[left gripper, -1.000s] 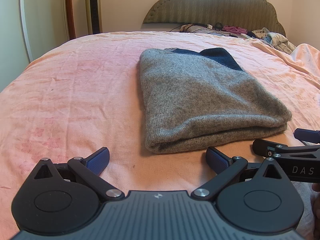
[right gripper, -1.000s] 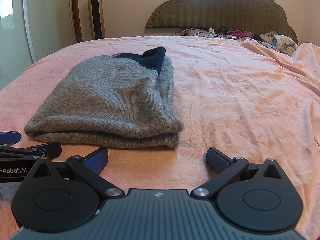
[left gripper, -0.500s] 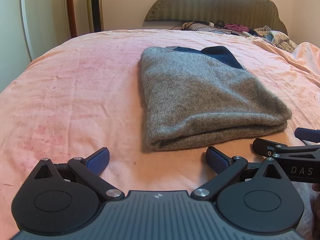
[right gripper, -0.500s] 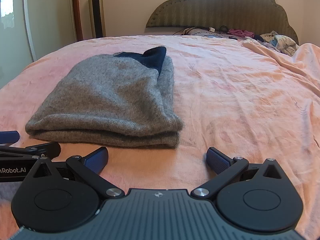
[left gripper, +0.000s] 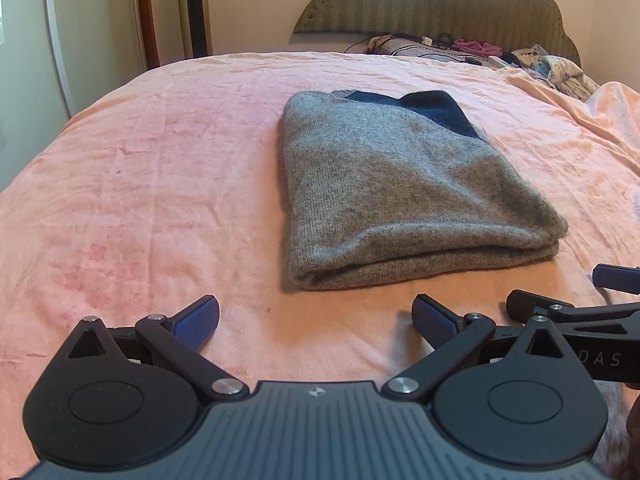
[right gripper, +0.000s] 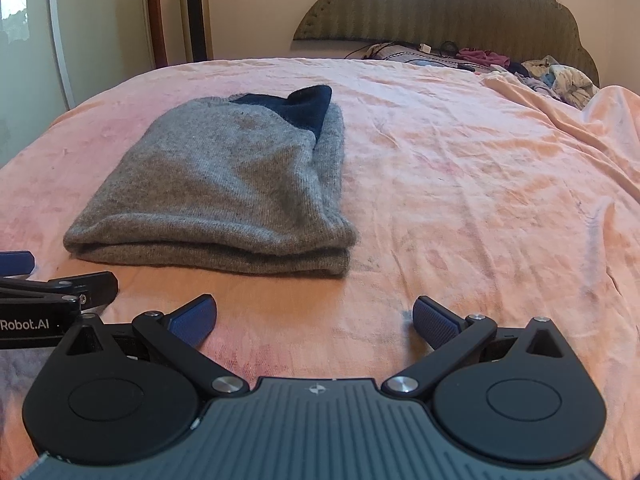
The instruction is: Fold small clothes
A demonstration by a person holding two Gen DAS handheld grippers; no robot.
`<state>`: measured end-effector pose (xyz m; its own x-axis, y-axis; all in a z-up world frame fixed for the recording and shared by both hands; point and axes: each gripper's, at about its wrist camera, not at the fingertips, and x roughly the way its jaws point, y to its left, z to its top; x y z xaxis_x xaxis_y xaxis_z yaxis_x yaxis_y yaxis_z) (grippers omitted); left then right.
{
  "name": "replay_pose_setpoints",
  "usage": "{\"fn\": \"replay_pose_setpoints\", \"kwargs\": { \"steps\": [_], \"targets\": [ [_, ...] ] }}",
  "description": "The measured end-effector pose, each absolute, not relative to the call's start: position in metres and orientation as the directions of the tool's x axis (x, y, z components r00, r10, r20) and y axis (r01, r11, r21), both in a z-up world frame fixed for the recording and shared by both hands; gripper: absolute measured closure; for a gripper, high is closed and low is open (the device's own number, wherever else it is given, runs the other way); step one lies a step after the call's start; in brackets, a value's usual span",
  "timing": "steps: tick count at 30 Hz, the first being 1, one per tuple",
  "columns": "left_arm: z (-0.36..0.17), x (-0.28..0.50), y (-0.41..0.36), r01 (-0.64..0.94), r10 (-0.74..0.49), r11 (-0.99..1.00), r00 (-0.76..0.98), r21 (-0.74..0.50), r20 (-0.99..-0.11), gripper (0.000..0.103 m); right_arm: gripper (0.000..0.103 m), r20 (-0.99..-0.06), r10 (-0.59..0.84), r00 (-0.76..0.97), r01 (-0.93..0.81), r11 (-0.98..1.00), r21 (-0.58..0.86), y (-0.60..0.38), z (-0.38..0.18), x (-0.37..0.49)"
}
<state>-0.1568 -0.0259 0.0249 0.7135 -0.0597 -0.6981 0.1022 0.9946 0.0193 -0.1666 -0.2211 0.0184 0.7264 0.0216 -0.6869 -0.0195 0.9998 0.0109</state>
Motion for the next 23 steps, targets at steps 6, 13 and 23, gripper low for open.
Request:
{"fn": "replay_pose_setpoints", "kwargs": {
  "steps": [6, 13, 23],
  "targets": [
    [0.021, -0.150, -0.024, 0.106, -0.063, 0.994, 0.698, 0.015, -0.714, 0.000, 0.000, -0.696, 0.027, 0.717, -0.023, 1.000, 0.015, -0.222, 0.018, -0.160],
    [0.020, -0.149, -0.019, 0.092, -0.054, 0.996, 0.703, 0.015, -0.709, 0.000, 0.000, -0.701, 0.030, 0.713, -0.033, 0.999, 0.009, -0.219, 0.017, -0.156],
    [0.038, -0.156, -0.001, 0.132, -0.105, 0.991, 0.738, -0.010, -0.667, 0.000, 0.000, -0.681, 0.044, 0.731, -0.042, 0.999, 0.019, -0.226, 0.029, -0.160]
  ]
}}
